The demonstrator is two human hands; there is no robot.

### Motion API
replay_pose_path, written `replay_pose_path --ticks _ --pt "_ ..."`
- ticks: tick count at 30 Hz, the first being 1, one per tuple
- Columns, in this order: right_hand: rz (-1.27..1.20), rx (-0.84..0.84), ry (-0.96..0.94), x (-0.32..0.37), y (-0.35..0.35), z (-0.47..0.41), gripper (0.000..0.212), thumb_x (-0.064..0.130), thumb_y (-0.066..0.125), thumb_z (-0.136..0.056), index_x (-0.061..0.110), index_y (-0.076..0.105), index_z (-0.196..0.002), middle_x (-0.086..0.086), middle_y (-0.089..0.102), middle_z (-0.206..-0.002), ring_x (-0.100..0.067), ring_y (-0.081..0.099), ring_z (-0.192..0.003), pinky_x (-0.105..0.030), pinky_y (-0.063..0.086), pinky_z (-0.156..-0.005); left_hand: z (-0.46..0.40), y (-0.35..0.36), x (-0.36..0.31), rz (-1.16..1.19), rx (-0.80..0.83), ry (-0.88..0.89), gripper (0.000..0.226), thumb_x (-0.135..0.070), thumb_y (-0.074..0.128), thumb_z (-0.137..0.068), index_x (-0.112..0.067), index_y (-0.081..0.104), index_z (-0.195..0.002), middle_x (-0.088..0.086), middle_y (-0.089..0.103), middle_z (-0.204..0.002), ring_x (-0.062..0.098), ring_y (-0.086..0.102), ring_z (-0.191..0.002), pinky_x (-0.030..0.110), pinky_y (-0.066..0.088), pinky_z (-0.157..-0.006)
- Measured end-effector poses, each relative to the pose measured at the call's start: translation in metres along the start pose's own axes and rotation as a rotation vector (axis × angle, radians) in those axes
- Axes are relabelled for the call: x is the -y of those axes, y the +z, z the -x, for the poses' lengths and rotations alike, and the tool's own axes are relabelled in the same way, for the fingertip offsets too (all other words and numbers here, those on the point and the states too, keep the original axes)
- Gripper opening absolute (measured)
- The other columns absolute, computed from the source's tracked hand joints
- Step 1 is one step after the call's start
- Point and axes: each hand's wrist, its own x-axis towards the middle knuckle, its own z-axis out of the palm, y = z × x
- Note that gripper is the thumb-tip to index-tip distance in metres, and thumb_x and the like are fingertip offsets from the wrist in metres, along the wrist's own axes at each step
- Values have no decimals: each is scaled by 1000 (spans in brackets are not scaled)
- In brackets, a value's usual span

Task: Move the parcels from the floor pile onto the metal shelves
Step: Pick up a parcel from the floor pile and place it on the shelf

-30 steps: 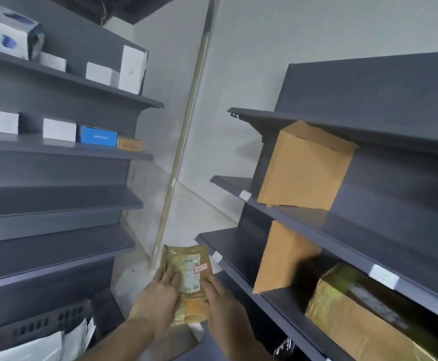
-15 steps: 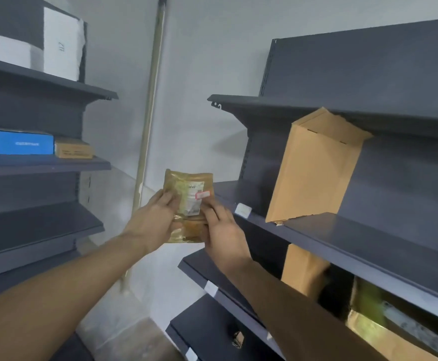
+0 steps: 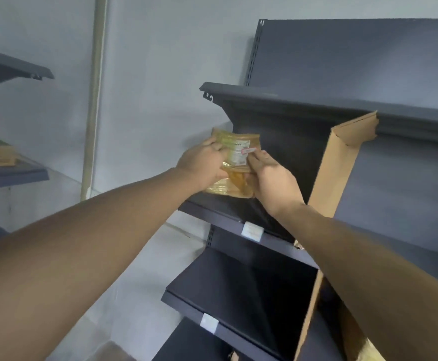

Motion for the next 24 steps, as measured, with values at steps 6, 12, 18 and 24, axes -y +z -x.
replay_pose_path --ticks 6,12,18,24 --pt "162 128 169 -7 3 -3 51 21 54 -96 16 43 -145 -3 39 -154 -19 34 -141 -31 36 -107 -37 25 1 58 79 136 63 -41 59 -94 -14 42 -147 7 35 -157 23 19 -149 36 25 -117" --pt "235 160 305 2 18 -8 39 10 53 -94 20 55 -132 -4 56 -132 -26 58 -115 -34 49 -90 -52 52 6 115 117 201 61 -39 61 -93 -13 45 -145 7 39 -154 24 21 -149 38 25 -118" --pt "242 322 513 8 38 -7 36 1 43 -93 14 64 -120 -10 66 -115 -31 65 -100 -41 55 -87 -52 82 3 209 157 198 42 -30 64 -93 -11 56 -130 7 54 -133 26 39 -133 39 43 -99" --pt "243 272 532 23 51 -7 46 -9 41 -92 9 56 -131 -11 57 -128 -27 57 -116 -35 49 -91 -41 107 4 204 104 163 44 -29 57 -97 -11 46 -137 14 40 -146 31 40 -126 40 45 -95"
